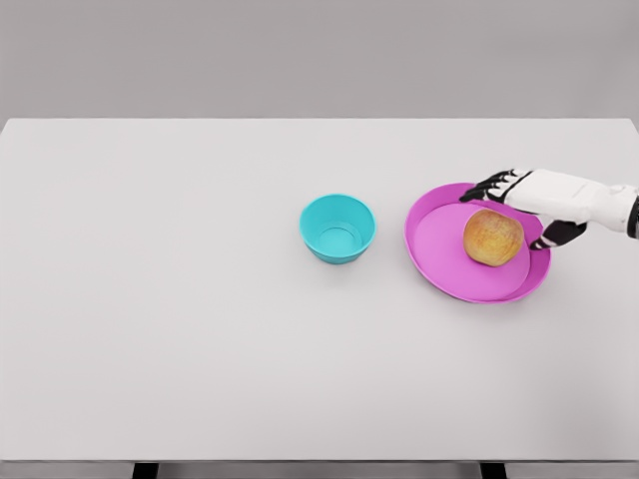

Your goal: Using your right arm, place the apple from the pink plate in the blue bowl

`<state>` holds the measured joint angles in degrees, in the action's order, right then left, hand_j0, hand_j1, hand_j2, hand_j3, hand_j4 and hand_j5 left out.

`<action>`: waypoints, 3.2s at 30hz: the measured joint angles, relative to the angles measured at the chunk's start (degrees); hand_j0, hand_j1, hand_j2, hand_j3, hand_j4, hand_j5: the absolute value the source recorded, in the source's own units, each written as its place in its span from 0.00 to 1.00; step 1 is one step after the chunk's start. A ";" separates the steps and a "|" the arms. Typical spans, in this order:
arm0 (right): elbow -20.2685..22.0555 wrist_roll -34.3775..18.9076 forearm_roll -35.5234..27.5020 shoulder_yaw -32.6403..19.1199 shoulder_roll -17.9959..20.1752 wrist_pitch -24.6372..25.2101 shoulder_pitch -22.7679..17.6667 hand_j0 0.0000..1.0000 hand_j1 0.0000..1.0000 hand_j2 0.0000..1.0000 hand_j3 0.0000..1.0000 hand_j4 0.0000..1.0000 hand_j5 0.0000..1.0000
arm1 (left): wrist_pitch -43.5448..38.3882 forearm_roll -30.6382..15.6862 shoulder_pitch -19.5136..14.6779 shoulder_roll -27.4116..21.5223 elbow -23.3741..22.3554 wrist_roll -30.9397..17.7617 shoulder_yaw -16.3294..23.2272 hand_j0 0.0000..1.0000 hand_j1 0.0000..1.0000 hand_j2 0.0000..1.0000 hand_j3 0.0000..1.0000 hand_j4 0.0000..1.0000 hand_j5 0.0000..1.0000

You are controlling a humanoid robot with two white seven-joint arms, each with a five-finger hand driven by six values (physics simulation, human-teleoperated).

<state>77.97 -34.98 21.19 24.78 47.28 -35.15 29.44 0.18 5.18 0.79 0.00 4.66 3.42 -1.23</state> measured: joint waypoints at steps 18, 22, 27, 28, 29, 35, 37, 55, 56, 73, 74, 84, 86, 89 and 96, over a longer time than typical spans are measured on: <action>-5.06 -0.04 0.32 5.00 -1.98 0.00 2.64 1.00 1.00 1.00 1.00 1.00 1.00 | 0.00 0.00 0.00 0.00 0.00 0.01 0.00 1.00 1.00 1.00 1.00 1.00 1.00; -5.44 -0.05 0.33 5.61 -2.10 0.00 2.90 0.93 0.93 0.93 0.93 0.93 0.93 | 0.00 0.00 0.00 0.00 0.00 0.00 0.01 1.00 1.00 1.00 1.00 1.00 1.00; -5.31 -0.04 0.37 5.78 -2.15 0.01 2.81 0.52 0.52 0.52 0.52 0.52 0.52 | 0.00 0.00 0.00 0.00 0.00 0.00 0.00 1.00 1.00 1.00 1.00 1.00 1.00; -5.28 -0.03 0.35 5.79 -2.15 0.02 2.81 0.50 0.50 0.50 0.50 0.50 0.50 | 0.00 0.00 0.00 0.00 0.00 0.00 0.00 1.00 1.00 1.00 1.00 1.00 1.00; -5.26 -0.02 0.36 5.79 -2.15 0.03 2.81 0.50 0.50 0.50 0.50 0.50 0.50 | 0.00 0.00 0.00 0.00 0.00 -0.01 0.00 1.00 1.00 1.00 1.00 1.00 1.00; -4.95 -0.03 0.42 5.73 -2.12 0.00 3.69 0.50 0.50 0.50 0.50 0.50 0.50 | 0.00 0.00 0.00 0.00 0.01 0.00 0.00 1.00 1.00 1.00 1.00 1.00 1.00; -4.72 -0.04 0.31 5.61 -2.10 -0.01 4.22 0.50 0.50 0.50 0.50 0.50 0.50 | 0.00 0.00 0.00 0.00 0.00 0.00 0.00 1.00 1.00 1.00 1.00 1.00 1.00; 0.00 -0.08 -0.14 5.27 -8.82 -0.02 9.32 0.50 0.50 0.50 0.50 0.50 0.50 | 0.00 0.00 0.00 0.00 0.00 0.01 0.00 1.00 1.00 1.00 1.00 1.00 1.00; 0.26 -0.08 -0.11 5.32 -9.45 -0.02 9.76 0.50 0.50 0.50 0.50 0.50 0.50 | 0.00 0.00 0.00 0.00 0.00 0.01 0.00 1.00 1.00 1.00 1.00 1.00 1.00; 1.20 -0.09 0.43 11.49 -17.14 -0.04 13.54 0.50 0.50 0.50 0.50 0.50 0.50 | 0.00 0.00 0.00 0.00 0.00 0.01 0.00 1.00 1.00 1.00 1.00 1.00 1.00; 1.14 -0.08 0.46 11.76 -17.40 -0.03 13.62 0.50 0.50 0.50 0.50 0.50 0.50 | 0.00 0.00 0.00 0.00 0.00 0.01 0.00 1.00 1.00 1.00 1.00 1.00 1.00; -1.03 -0.07 0.99 16.05 -19.74 0.01 16.61 0.51 0.51 0.51 0.51 0.51 0.51 | 0.00 0.00 0.00 0.00 0.00 0.00 0.01 1.00 1.00 1.00 1.00 1.00 1.00; -2.58 -0.06 1.34 16.40 -20.21 0.01 17.14 0.51 0.51 0.51 0.51 0.51 0.51 | 0.00 0.00 0.00 0.00 0.00 0.00 0.01 1.00 1.00 1.00 1.00 1.00 1.00; -3.87 -0.07 1.65 17.01 -20.77 -0.01 17.23 0.51 0.51 0.51 0.51 0.51 0.51 | 0.00 0.00 0.00 0.00 0.00 0.00 0.01 1.00 1.00 1.00 1.00 1.00 1.00; -5.42 -0.07 1.81 18.51 -21.52 0.00 18.19 0.55 0.55 0.55 0.55 0.55 0.55 | 0.00 0.00 0.00 0.00 0.00 -0.01 0.01 1.00 1.00 1.00 1.00 1.00 1.00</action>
<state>72.55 -35.05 22.99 43.29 25.76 -35.15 47.64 0.18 5.18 0.79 0.00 4.66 3.42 -1.22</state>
